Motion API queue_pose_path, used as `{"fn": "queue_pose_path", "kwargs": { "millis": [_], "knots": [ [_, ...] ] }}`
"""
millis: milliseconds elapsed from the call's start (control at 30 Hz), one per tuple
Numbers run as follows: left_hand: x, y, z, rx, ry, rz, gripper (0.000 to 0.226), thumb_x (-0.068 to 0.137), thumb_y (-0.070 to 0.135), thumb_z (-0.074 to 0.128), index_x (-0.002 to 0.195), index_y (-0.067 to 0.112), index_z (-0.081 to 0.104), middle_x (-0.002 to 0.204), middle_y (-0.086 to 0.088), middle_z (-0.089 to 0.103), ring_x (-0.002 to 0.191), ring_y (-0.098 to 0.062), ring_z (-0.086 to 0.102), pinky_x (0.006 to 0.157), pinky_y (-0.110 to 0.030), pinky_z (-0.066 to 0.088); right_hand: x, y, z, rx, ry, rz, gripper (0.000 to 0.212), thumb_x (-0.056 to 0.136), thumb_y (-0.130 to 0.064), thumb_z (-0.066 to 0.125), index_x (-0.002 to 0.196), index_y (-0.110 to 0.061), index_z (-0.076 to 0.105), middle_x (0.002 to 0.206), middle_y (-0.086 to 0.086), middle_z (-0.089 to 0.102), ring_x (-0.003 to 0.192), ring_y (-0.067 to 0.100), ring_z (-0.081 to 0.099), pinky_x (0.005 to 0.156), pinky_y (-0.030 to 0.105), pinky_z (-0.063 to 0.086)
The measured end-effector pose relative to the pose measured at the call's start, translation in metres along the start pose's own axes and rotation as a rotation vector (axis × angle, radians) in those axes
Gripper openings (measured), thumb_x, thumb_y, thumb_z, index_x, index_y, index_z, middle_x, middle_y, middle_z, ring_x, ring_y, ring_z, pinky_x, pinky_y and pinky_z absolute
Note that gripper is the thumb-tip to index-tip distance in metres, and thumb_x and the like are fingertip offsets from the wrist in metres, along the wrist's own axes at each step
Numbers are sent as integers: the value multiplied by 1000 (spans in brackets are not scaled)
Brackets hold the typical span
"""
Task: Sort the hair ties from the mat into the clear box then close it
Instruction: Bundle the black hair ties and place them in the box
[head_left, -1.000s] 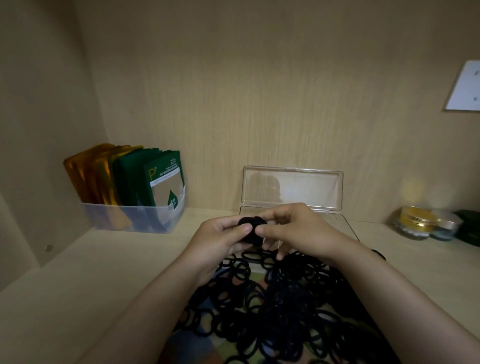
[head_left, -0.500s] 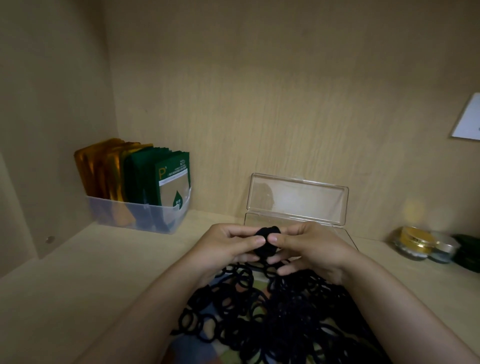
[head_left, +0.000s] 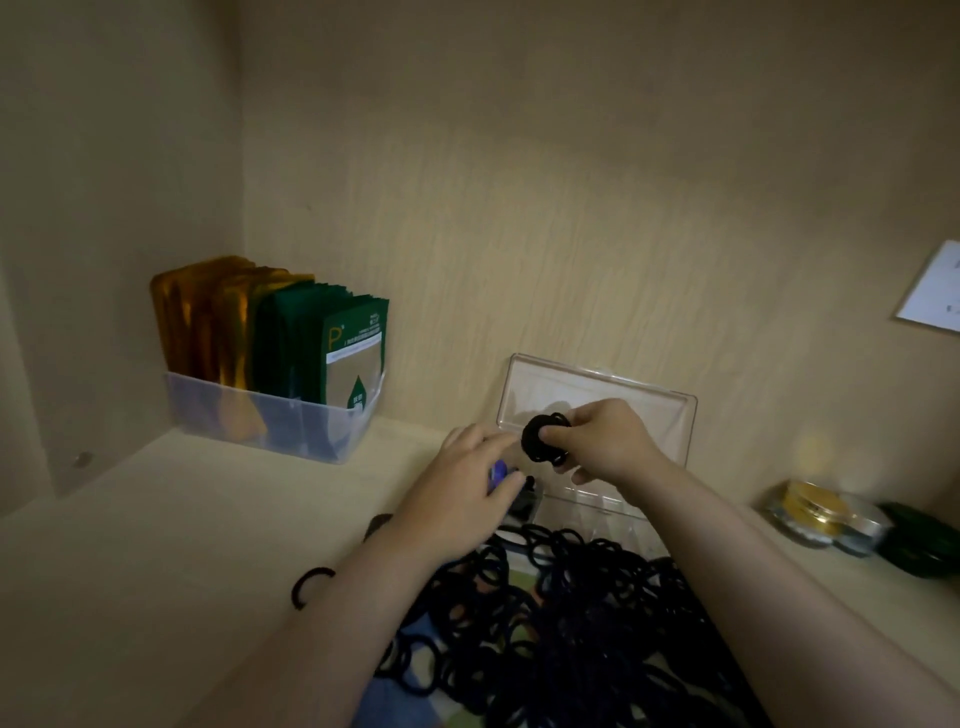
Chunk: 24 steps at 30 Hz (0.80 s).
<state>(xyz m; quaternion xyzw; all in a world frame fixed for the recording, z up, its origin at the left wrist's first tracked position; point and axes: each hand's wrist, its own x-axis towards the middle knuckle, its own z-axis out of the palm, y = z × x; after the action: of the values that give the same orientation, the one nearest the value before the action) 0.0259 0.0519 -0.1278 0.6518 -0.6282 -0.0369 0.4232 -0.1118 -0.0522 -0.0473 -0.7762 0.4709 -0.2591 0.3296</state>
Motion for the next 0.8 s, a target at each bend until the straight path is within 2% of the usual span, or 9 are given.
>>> {"fn": "queue_pose_path", "kwargs": {
  "millis": [133,267,367,433,500,633,733,800],
  "knots": [
    [0,-5,5,-56,-47,-38,60,98,39,53,152,29,27,151,15,34,139,-3,27,107,-17,22,20,-5,15,-322,10,-20,24,82,-25,76,79,-2,74,67,12,73,47,18,62,49,28,54],
    [1,-9,8,-20,-35,2,59,98,40,52,152,31,29,150,15,35,139,-4,27,107,-18,24,29,-11,24,-580,-11,-64,28,76,-32,76,66,-9,64,58,2,57,56,18,56,46,24,37],
    [1,-12,12,9,-46,17,56,98,44,50,150,33,33,147,18,33,137,-2,24,107,-19,27,29,-14,35,-793,-70,-57,14,80,-27,66,80,-13,61,74,0,59,69,19,58,55,23,38],
    [1,-14,14,33,-67,7,55,97,48,49,148,32,37,150,17,29,139,-1,19,112,-27,31,30,-12,42,-870,-117,-55,12,83,-23,63,88,-14,58,84,1,59,77,21,58,64,26,43],
    [1,-16,15,47,-82,-3,54,96,50,48,147,32,40,152,17,26,141,-1,16,114,-33,33,31,-11,41,-869,-157,-59,9,83,-22,61,86,-14,59,82,1,60,79,22,59,64,27,43],
    [2,-14,14,45,-85,16,50,98,47,48,145,36,40,151,16,25,140,-3,17,114,-31,31,33,-9,23,-706,-293,-81,19,82,-23,66,86,-7,75,77,6,66,75,22,61,62,27,44],
    [1,-14,14,39,-82,13,50,98,47,48,146,36,39,152,16,25,141,-3,17,114,-29,29,24,-8,8,-600,-301,-153,23,88,-27,67,104,-15,77,101,3,73,95,21,65,79,28,48],
    [1,-15,15,32,-79,9,52,97,48,49,147,35,39,151,17,26,141,-3,17,113,-27,27,12,-4,2,-605,-228,-254,29,92,-25,60,118,-20,72,115,-6,66,110,16,61,89,24,44]
  ]
}}
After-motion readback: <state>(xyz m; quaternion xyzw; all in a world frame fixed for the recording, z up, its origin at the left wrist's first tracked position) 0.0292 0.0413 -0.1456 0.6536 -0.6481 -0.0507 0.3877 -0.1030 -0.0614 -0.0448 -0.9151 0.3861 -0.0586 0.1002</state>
